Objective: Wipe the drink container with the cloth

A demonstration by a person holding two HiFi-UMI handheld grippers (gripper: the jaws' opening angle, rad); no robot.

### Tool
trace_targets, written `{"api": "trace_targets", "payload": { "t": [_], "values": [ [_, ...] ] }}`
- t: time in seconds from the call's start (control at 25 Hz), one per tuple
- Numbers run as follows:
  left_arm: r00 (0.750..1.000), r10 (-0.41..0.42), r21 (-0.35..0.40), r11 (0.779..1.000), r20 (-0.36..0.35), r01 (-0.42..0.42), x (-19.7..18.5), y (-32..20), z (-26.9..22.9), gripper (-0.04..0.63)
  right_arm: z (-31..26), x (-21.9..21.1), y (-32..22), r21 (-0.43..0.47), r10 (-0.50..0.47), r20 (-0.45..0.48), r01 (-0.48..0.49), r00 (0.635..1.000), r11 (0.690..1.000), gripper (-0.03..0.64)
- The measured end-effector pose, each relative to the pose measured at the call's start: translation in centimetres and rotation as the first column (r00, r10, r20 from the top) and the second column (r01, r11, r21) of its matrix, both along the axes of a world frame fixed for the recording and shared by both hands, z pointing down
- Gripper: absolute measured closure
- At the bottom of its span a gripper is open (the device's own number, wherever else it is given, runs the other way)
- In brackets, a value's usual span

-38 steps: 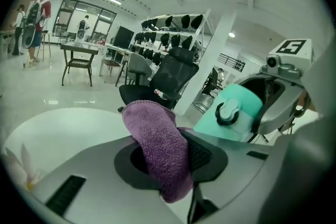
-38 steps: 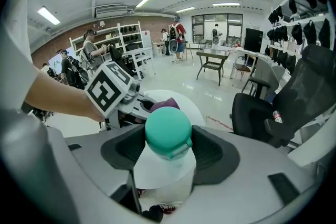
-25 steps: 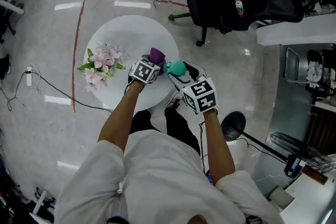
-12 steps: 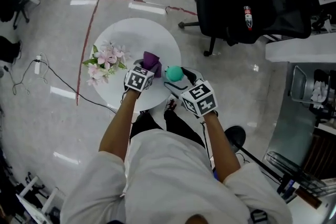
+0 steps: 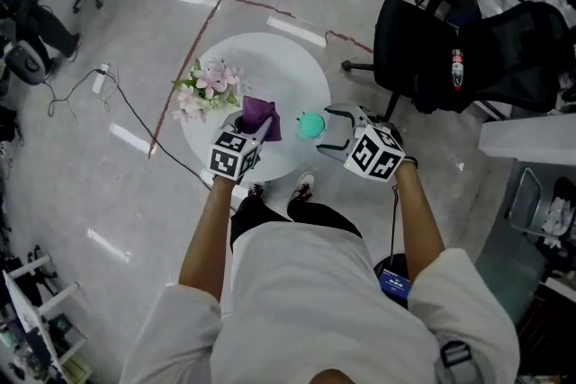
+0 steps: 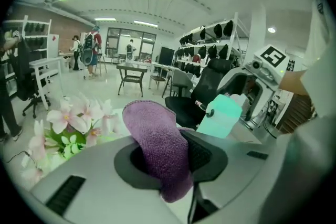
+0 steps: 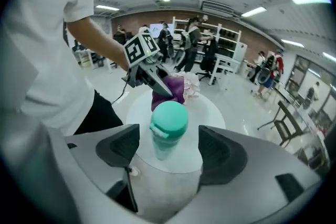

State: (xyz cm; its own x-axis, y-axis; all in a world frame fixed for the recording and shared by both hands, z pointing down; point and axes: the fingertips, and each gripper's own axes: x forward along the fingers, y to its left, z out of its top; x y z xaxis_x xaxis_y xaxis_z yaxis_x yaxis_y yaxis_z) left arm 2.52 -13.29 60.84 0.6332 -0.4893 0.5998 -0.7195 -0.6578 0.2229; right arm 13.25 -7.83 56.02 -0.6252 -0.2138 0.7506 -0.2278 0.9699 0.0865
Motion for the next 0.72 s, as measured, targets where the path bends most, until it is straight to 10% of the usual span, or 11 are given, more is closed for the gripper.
{"api": "trace_targets", "payload": {
  "t": [0.32,0.72],
  "values": [
    [0.997,-0.082,0.036,0.996,-0.016,0.082,-1.6,2.2,-3.2,0.476,0.8,-1.3,-0.6,-0.005,-0.405,-0.131,0.408,0.905,0.913,0.255],
    [0.992,-0.108,0.031,0.993,-0.059,0.110,-3.6,3.3,-4.3,0.476,2.4,-3.0,-0.4,-0.049,-0.491,-0.165,0.490,0.856,0.870,0.271]
  ]
}}
